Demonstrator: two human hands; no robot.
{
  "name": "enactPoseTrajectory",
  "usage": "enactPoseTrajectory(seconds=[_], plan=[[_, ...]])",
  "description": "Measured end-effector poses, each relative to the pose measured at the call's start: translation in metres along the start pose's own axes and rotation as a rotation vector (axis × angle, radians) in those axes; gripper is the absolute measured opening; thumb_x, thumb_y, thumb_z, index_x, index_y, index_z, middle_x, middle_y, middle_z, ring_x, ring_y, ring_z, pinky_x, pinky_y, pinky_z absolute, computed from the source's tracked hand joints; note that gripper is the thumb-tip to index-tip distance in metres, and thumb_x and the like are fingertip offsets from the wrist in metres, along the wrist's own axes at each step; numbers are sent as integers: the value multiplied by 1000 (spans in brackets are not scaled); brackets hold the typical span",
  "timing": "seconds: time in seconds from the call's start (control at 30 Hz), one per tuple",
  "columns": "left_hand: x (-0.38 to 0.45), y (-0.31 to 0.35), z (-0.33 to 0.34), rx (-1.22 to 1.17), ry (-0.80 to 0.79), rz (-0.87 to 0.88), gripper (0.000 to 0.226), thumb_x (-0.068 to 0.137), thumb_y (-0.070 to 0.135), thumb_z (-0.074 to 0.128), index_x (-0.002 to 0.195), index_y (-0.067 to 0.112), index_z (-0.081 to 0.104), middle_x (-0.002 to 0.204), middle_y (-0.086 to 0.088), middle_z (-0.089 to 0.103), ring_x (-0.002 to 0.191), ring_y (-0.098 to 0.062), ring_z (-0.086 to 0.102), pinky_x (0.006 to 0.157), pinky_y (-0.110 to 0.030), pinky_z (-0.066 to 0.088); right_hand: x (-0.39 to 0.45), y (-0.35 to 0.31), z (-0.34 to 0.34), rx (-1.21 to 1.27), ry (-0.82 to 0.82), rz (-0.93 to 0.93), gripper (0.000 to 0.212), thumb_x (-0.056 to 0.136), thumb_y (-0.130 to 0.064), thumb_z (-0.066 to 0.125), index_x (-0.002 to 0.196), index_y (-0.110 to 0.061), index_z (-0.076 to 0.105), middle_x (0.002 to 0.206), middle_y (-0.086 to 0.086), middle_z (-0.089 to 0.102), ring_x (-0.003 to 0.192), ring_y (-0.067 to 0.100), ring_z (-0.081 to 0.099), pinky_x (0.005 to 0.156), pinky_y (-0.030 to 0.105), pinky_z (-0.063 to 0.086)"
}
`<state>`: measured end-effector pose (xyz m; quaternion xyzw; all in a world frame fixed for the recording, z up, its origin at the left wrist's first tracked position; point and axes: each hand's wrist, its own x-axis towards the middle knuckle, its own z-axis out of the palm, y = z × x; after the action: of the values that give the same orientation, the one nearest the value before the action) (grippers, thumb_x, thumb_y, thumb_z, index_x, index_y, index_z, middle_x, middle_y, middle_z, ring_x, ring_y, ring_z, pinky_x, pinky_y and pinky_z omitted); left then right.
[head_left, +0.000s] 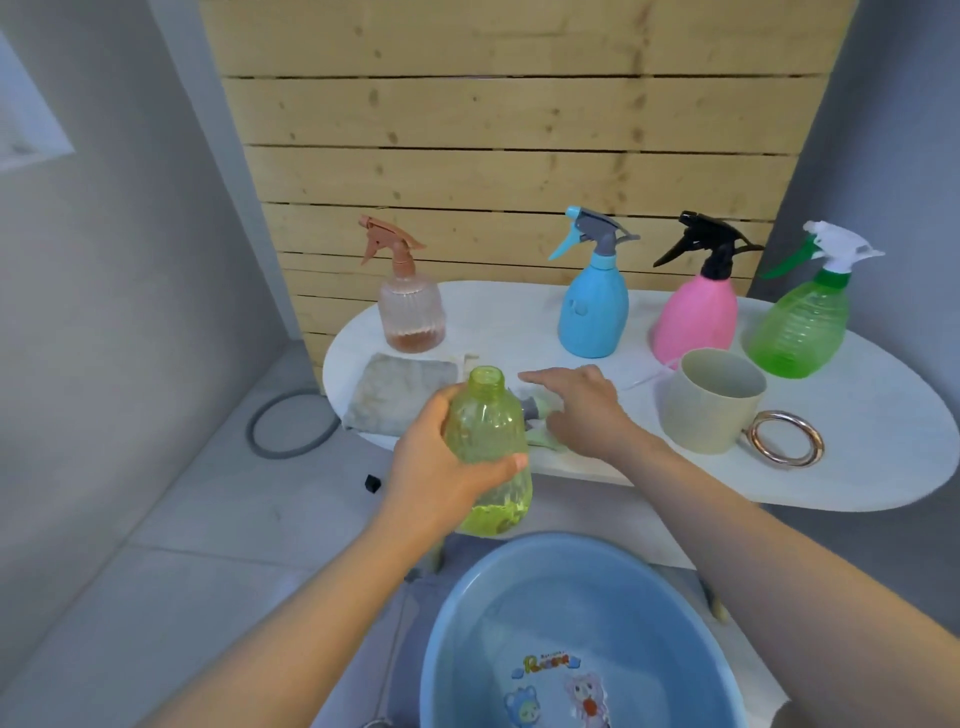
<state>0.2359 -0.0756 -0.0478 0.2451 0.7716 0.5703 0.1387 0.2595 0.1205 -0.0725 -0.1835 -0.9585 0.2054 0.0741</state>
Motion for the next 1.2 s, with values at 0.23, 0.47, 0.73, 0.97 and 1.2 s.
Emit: enactPoseTrajectory(seconds=[0.23,0.47,0.73,0.97,1.2], plan=[[7,-3,-1,-34,14,1,65,49,32,84,105,41,52,103,14,67,98,-3,64,90,-37,54,25,4,24,-221,-120,-76,37,90,-12,47,120,-34,51,112,-4,54,113,23,42,85,35,24],[-6,6,-7,-52,32,-45,68,51,31,86,112,33,55,101,12,68,94,-5,66,85,-37,56,12,-1,0,116,132,-76,35,89,-10,59,124,-13,57,123,4,60,111,25,55,91,27,37],[-30,10,-5,-74,9,-42,64,61,14,88,115,29,56,101,9,69,94,-9,66,85,-39,56,-17,-37,-81,905,404,-8,24,87,-13,65,109,-22,60,117,4,64,113,15,57,100,30,44],[-35,6,7,-47,-3,-15,79,47,32,84,120,29,54,108,7,67,101,-13,64,89,-41,54,-64,-39,-109,1257,414,48,44,76,-23,68,118,-12,57,96,8,68,103,27,64,92,35,52],[-32,-10,20,166,-62,28,76,53,26,88,119,33,51,109,11,62,105,-12,58,92,-31,48,-87,-24,-115,1399,463,111,18,91,-12,58,109,-8,59,99,12,66,94,21,68,81,25,52]])
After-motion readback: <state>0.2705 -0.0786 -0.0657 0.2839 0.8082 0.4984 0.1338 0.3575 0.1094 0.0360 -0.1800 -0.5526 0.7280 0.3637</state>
